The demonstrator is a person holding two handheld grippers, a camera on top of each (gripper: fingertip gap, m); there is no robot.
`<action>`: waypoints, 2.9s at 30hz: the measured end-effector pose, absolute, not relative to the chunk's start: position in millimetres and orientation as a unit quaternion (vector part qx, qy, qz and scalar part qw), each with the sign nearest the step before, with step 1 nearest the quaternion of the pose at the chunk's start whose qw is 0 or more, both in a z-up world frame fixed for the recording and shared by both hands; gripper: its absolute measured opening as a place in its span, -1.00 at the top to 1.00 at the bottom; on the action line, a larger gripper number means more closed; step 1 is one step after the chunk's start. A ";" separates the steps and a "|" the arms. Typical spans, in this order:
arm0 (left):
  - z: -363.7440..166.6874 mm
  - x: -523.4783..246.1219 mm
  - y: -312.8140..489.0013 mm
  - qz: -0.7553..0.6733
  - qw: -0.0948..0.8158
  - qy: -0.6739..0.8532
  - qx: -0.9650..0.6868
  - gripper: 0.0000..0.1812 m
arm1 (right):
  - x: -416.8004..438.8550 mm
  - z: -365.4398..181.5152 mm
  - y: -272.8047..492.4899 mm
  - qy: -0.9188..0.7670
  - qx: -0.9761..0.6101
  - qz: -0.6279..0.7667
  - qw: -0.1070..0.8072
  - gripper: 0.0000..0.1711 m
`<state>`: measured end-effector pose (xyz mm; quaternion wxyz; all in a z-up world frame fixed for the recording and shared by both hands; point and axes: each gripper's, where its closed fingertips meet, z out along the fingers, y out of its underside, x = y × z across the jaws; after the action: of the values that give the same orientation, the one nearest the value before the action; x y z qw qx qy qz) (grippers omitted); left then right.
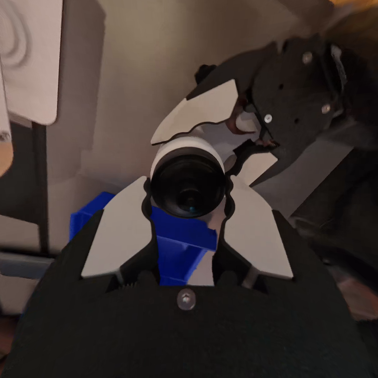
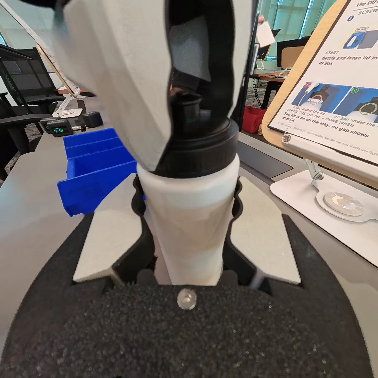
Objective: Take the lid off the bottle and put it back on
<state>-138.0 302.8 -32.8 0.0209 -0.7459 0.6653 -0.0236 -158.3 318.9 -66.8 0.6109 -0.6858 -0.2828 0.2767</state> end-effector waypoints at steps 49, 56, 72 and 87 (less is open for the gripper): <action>-39.5 -139.8 312.6 -0.045 0.055 0.296 -0.953 0.02 | -158.2 -66.5 318.8 -0.276 -0.685 0.283 0.611 0.01; -43.5 -139.7 303.8 -0.039 0.025 0.361 -0.931 0.17 | -159.5 -66.8 317.0 -0.285 -0.686 0.276 0.610 0.01; -44.3 -146.1 297.2 -0.014 -0.017 0.663 -0.748 0.16 | -161.5 -67.8 316.2 -0.292 -0.690 0.265 0.607 0.01; -43.5 -149.5 295.3 -0.012 -0.016 0.851 -0.525 0.15 | -162.8 -67.4 316.0 -0.294 -0.684 0.274 0.609 0.02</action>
<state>-149.5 295.3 -43.5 -0.0156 -0.5254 0.8506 -0.0118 -162.8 316.0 -67.4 0.6093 -0.6837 -0.2940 0.2736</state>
